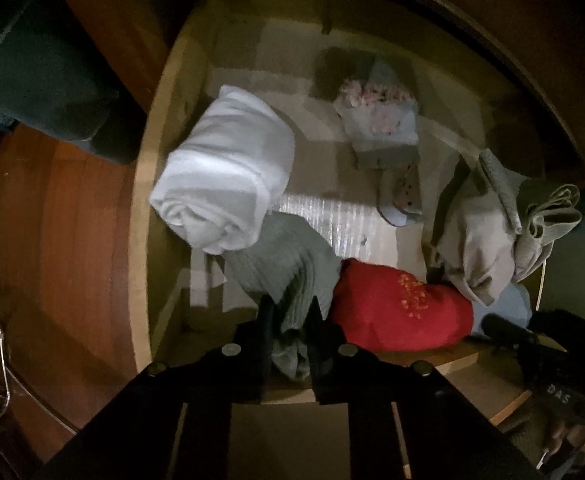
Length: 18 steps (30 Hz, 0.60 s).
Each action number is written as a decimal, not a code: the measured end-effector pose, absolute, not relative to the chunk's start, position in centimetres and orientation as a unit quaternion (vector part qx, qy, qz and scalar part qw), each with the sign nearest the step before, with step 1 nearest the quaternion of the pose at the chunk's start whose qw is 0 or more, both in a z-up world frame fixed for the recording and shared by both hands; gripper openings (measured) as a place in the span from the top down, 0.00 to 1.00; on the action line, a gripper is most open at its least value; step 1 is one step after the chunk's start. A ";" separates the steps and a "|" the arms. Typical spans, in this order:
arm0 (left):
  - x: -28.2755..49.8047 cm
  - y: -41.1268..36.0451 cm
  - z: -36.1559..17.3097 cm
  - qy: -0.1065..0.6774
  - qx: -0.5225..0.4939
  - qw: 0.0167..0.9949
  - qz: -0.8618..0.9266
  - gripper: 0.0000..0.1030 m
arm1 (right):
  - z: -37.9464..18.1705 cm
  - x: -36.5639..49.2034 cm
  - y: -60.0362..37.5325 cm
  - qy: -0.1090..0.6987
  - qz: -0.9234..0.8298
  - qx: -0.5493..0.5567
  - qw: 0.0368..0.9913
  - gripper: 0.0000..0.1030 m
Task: Take underwear out of drawer
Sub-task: 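Close the left gripper on the grey ribbed sock while the right holds the blue sock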
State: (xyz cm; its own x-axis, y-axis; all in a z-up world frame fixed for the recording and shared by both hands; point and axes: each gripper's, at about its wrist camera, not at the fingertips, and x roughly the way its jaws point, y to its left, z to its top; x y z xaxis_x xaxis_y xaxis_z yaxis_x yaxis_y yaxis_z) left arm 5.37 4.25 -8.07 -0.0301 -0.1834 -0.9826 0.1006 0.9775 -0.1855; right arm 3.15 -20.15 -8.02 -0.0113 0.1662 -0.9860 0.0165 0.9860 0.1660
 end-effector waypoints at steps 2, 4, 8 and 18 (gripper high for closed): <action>4.6 4.6 -7.8 0.708 -0.031 0.698 -0.103 0.89 | -7.8 2.9 -20.0 0.702 0.054 0.059 0.707 0.68; 4.5 5.1 -7.8 0.704 -0.031 0.702 -0.103 0.90 | -7.1 2.5 -20.1 0.687 0.048 0.056 0.723 0.70; 4.5 3.8 -7.7 0.699 -0.028 0.707 -0.102 0.91 | -5.8 1.9 -20.1 0.661 0.039 0.052 0.748 0.73; 5.9 2.8 -9.2 0.725 -0.019 0.685 -0.071 0.76 | -6.3 1.8 -20.6 0.669 0.053 0.079 0.738 0.71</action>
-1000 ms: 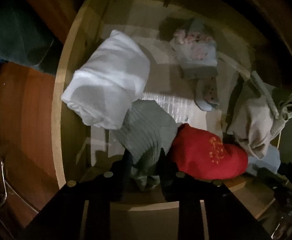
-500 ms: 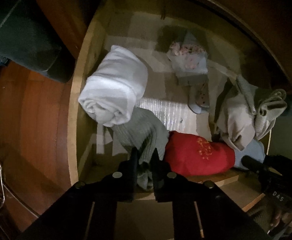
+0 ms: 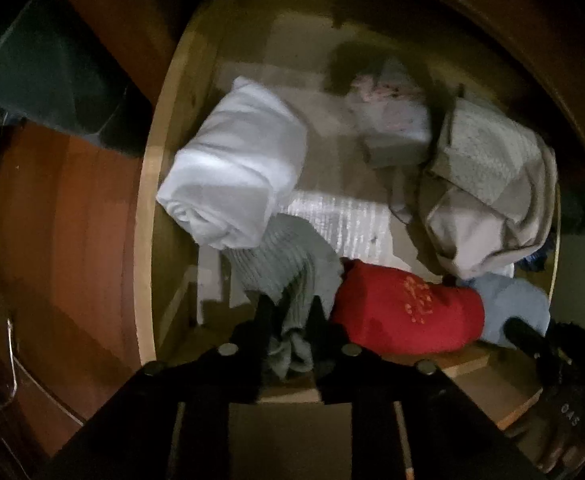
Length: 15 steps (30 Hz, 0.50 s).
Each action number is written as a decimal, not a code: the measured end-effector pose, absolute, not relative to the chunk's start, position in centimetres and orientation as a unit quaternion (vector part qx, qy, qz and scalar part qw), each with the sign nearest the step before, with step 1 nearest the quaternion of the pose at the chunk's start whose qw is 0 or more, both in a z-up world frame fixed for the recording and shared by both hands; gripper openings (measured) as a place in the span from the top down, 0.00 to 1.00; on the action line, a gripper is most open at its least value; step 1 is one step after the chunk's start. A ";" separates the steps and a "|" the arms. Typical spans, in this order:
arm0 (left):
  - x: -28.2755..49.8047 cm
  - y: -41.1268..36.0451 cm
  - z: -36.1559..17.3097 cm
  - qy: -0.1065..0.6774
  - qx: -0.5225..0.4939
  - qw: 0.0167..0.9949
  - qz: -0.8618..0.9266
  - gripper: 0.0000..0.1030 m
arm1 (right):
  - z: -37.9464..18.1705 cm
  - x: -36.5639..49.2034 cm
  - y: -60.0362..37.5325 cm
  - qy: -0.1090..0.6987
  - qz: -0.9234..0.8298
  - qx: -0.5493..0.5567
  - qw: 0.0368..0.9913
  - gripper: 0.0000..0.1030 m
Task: Take underwear out of drawer
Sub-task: 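Close the left gripper on the grey ribbed sock while the right holds the blue sock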
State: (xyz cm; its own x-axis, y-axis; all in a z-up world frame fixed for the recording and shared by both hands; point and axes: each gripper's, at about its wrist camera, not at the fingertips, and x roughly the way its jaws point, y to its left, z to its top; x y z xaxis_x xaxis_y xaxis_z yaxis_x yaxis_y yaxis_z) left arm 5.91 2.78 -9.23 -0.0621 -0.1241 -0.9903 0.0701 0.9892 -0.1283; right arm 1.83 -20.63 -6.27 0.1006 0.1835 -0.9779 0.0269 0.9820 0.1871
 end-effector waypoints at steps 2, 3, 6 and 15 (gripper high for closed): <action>6.2 2.8 -9.7 0.729 -0.022 0.680 -0.070 0.63 | -6.5 1.9 -21.1 0.670 0.055 0.099 0.734 0.71; 6.4 2.7 -10.0 0.732 -0.025 0.677 -0.070 0.61 | -6.6 1.9 -21.1 0.671 0.056 0.103 0.732 0.70; 7.0 2.4 -11.0 0.739 -0.025 0.671 -0.061 0.51 | -6.6 1.7 -21.0 0.669 0.061 0.101 0.734 0.70; 8.9 2.2 -12.0 0.763 -0.050 0.643 -0.046 0.48 | -7.2 1.8 -20.2 0.677 0.066 0.098 0.727 0.70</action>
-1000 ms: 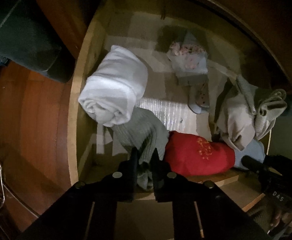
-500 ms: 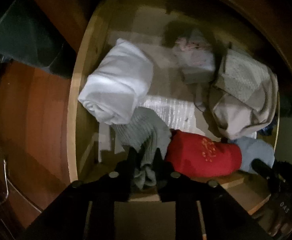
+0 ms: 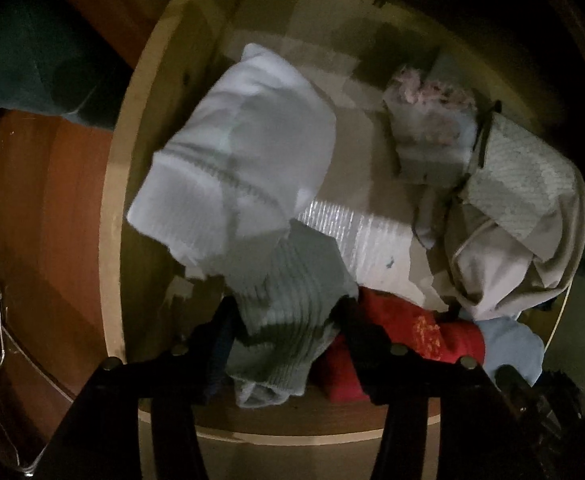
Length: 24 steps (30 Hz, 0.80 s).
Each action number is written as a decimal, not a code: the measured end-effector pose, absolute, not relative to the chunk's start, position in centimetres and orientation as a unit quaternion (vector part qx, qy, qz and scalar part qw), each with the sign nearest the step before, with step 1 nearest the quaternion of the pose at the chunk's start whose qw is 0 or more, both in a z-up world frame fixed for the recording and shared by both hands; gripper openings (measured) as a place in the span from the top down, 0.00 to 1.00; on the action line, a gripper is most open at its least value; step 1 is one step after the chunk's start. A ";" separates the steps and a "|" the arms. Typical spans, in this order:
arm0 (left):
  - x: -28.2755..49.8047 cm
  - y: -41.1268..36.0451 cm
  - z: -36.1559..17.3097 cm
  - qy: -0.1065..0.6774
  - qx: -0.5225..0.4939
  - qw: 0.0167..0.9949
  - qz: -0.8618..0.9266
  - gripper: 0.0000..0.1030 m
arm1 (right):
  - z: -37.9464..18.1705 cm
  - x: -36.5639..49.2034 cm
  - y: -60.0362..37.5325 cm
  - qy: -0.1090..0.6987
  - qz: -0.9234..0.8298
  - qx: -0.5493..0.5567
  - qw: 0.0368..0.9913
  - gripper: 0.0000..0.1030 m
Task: Take underwear out of drawer
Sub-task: 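Close the left gripper on the grey ribbed sock while the right holds the blue sock, then lift the grey ribbed sock with the left gripper into the box and release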
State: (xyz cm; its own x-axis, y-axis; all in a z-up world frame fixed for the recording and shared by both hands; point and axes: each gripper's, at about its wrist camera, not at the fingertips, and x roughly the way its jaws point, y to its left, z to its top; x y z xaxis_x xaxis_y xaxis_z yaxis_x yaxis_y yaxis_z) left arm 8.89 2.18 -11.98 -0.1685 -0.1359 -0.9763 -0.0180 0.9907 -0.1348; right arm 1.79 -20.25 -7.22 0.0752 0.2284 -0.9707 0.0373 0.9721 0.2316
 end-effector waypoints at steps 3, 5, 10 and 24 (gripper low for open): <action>9.0 1.8 -11.9 0.762 -0.041 0.644 -0.043 0.54 | -7.3 1.9 -20.0 0.680 0.065 0.094 0.724 0.70; 9.6 1.8 -12.0 0.760 -0.035 0.647 -0.042 0.63 | -7.3 1.8 -20.0 0.679 0.064 0.092 0.725 0.70; 8.8 1.5 -11.4 0.749 -0.039 0.660 -0.044 0.70 | -7.5 1.9 -19.7 0.677 0.063 0.094 0.728 0.70; 6.4 2.2 -4.8 0.697 -0.039 0.712 -0.077 0.72 | -6.8 1.5 -20.2 0.656 0.064 0.101 0.745 0.72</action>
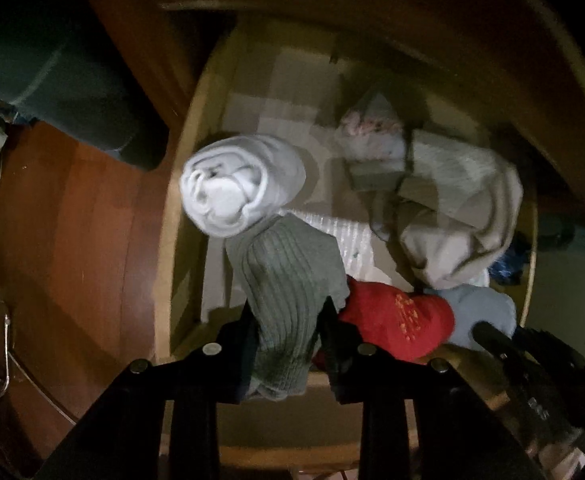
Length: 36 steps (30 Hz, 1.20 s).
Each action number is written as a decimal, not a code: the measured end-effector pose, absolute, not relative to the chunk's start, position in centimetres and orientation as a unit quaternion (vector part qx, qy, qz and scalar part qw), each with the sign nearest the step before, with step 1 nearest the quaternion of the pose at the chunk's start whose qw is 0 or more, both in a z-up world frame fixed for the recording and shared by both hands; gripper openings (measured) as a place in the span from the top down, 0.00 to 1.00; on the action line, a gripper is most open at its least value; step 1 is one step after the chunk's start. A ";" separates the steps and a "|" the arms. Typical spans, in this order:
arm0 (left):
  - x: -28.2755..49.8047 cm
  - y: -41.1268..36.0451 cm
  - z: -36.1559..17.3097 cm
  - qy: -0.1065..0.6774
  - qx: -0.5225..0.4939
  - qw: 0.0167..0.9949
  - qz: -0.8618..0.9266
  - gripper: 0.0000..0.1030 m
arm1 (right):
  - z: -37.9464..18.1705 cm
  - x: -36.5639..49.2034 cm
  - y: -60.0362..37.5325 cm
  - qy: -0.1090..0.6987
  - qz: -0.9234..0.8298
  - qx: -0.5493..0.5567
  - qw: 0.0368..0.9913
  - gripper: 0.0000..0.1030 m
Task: Take underwear out of drawer
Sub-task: 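Lift the grey ribbed sock with the left gripper into the box and release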
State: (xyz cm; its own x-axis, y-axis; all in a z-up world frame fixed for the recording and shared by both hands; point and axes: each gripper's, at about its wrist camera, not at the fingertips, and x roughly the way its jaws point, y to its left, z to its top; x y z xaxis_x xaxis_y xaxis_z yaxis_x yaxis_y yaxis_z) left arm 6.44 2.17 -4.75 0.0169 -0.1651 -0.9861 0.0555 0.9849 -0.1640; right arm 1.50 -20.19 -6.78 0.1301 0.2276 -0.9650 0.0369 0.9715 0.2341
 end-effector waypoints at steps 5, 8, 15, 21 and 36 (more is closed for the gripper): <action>4.8 2.8 -1.7 0.671 -0.037 0.735 -0.093 0.72 | -6.1 1.4 -20.6 0.643 0.063 0.107 0.756 0.73; 4.4 3.8 0.1 0.653 -0.028 0.751 -0.097 0.72 | -5.7 1.3 -20.9 0.631 0.061 0.113 0.765 0.73; 2.7 3.7 4.2 0.610 -0.007 0.785 -0.109 0.72 | -5.2 0.9 -21.5 0.617 0.054 0.133 0.773 0.74; 1.9 3.4 8.6 0.578 0.002 0.805 -0.136 0.72 | -5.2 1.0 -21.0 0.618 0.052 0.121 0.775 0.74; 2.8 0.5 26.5 0.392 0.053 0.899 -0.188 0.72 | -5.2 0.9 -21.3 0.618 0.054 0.124 0.774 0.74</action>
